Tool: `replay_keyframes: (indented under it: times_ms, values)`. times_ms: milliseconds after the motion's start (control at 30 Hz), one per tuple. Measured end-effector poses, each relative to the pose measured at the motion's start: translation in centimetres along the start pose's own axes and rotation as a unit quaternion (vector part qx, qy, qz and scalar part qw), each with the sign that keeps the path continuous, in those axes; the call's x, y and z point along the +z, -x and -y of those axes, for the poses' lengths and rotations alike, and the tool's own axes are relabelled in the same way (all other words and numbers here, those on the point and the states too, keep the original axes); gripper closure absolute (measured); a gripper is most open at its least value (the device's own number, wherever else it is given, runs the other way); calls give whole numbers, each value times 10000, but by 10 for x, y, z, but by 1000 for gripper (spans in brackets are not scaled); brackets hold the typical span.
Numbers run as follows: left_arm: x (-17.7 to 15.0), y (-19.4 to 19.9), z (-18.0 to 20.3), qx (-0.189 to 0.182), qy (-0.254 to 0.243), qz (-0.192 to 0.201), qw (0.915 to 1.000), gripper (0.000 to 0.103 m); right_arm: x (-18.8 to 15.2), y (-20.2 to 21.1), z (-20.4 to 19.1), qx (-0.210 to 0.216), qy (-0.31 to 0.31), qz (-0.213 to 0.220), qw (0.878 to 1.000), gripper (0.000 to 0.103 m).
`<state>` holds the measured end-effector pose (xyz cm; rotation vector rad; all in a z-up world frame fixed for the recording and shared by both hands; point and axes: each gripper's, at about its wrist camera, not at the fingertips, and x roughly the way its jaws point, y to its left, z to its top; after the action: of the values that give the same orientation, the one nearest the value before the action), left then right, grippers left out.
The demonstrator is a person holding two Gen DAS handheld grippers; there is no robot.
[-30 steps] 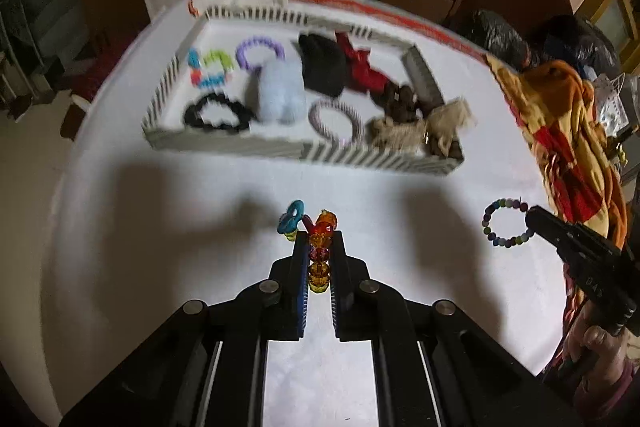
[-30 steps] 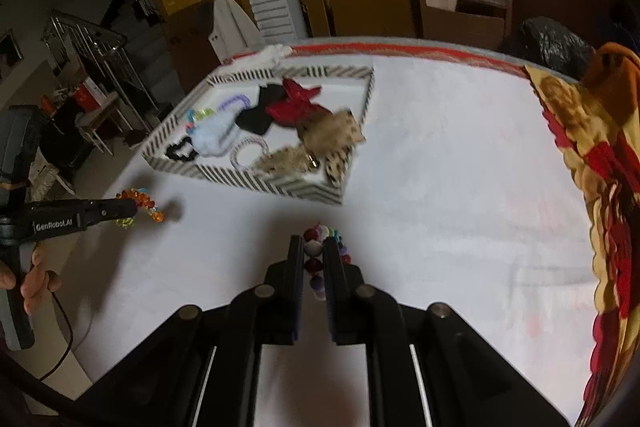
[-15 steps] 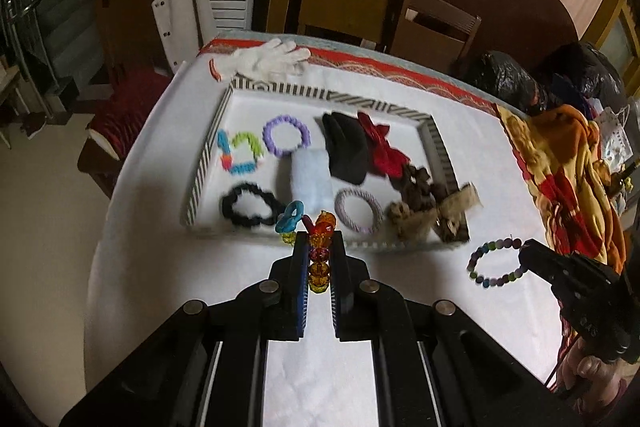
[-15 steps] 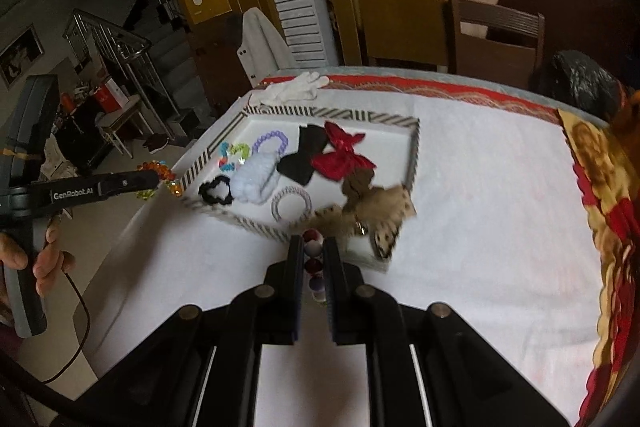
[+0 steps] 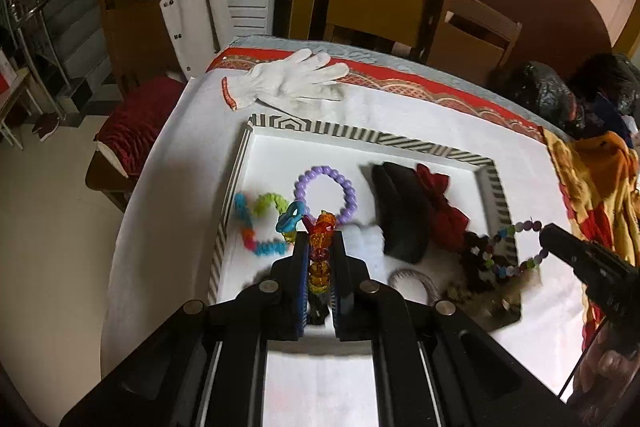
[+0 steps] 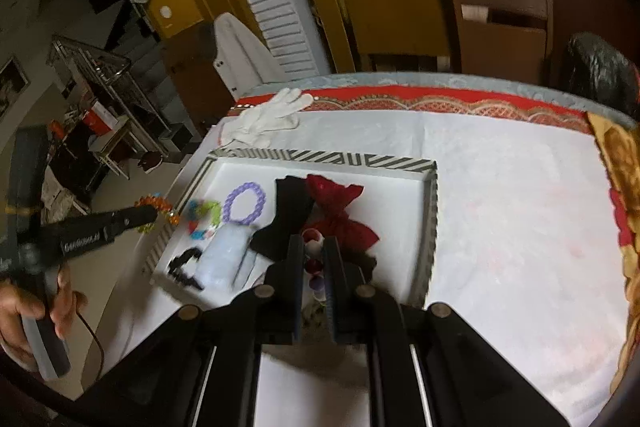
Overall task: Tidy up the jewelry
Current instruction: 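Carry the orange bracelet with the left tool while the right tool carries the bead bracelet over the tray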
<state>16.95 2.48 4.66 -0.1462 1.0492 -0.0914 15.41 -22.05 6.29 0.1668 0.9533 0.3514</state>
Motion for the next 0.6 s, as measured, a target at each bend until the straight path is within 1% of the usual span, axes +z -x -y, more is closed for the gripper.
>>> replay_keyframes:
  times_ms: [133,300,467,533,600]
  values:
    - [10,-24,-3,98,-20,-78,9999,88,15,-31,14,45,-208,-189,9996,94]
    - [17,-49,-7,183,-35,-165,9997,88,22,-71,41,-148,-575,-438,9973,94]
    - [20,-71,-12,255,19,-265,9993,88,22,-101,62,-489,-749,-615,9941,93]
    - [20,-78,-13,281,27,-311,9991,88,21,-106,67,-616,-763,-646,9931,93]
    - [19,-81,-14,383,32,-285,9989,88,22,-111,72,-781,-740,-660,9920,93]
